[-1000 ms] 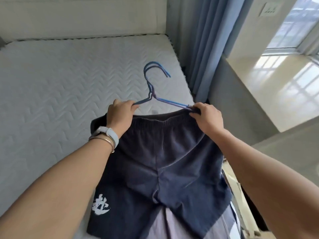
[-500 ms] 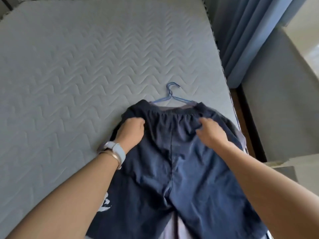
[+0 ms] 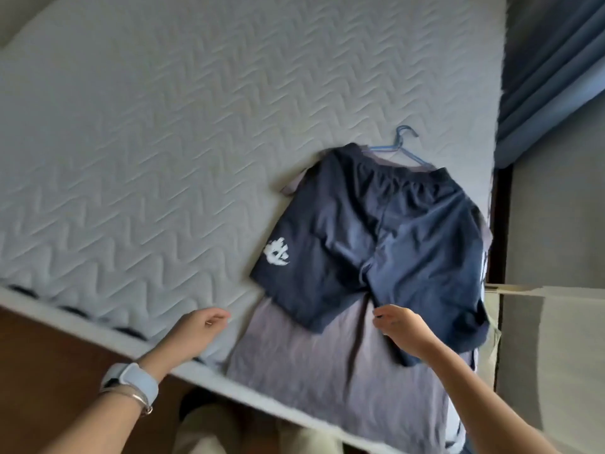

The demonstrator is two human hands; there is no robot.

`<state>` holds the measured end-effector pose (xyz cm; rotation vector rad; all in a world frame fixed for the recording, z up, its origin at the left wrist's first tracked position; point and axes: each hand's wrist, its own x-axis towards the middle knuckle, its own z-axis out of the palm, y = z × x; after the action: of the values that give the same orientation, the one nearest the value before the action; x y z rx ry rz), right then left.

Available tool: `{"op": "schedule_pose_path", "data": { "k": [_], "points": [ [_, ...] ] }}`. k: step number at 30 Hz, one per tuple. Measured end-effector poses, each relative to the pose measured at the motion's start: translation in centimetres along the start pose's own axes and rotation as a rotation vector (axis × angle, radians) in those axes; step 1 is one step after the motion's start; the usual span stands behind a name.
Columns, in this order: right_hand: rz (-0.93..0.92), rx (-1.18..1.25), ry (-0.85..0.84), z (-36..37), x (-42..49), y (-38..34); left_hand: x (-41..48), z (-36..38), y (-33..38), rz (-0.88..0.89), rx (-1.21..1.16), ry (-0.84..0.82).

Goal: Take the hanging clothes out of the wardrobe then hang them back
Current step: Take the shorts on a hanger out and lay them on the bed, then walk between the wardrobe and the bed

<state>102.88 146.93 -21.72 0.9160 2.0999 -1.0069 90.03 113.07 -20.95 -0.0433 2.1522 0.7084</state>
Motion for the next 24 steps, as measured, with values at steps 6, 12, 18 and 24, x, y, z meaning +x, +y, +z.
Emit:
{"op": "schedule_pose_path", "data": {
  "k": [6, 12, 18, 24],
  "points": [
    [0.039, 0.111, 0.003, 13.1, -7.1, -3.2, -11.7, -3.5, -14.7, -0.085, -0.216, -0.030],
    [0.024, -0.175, -0.060, 27.1, -12.2, -8.3, -18.0, -5.5, -31.8, -0.297, -0.476, 0.090],
    [-0.188, -0.411, -0.270, 36.0, -13.1, -19.9, -23.4, -6.5, -42.5, -0.476, -0.887, 0.324],
    [-0.323, -0.527, -0.350, 42.5, -11.7, -33.3, -26.1, -6.8, -48.0, -0.694, -1.223, 0.488]
  ]
}}
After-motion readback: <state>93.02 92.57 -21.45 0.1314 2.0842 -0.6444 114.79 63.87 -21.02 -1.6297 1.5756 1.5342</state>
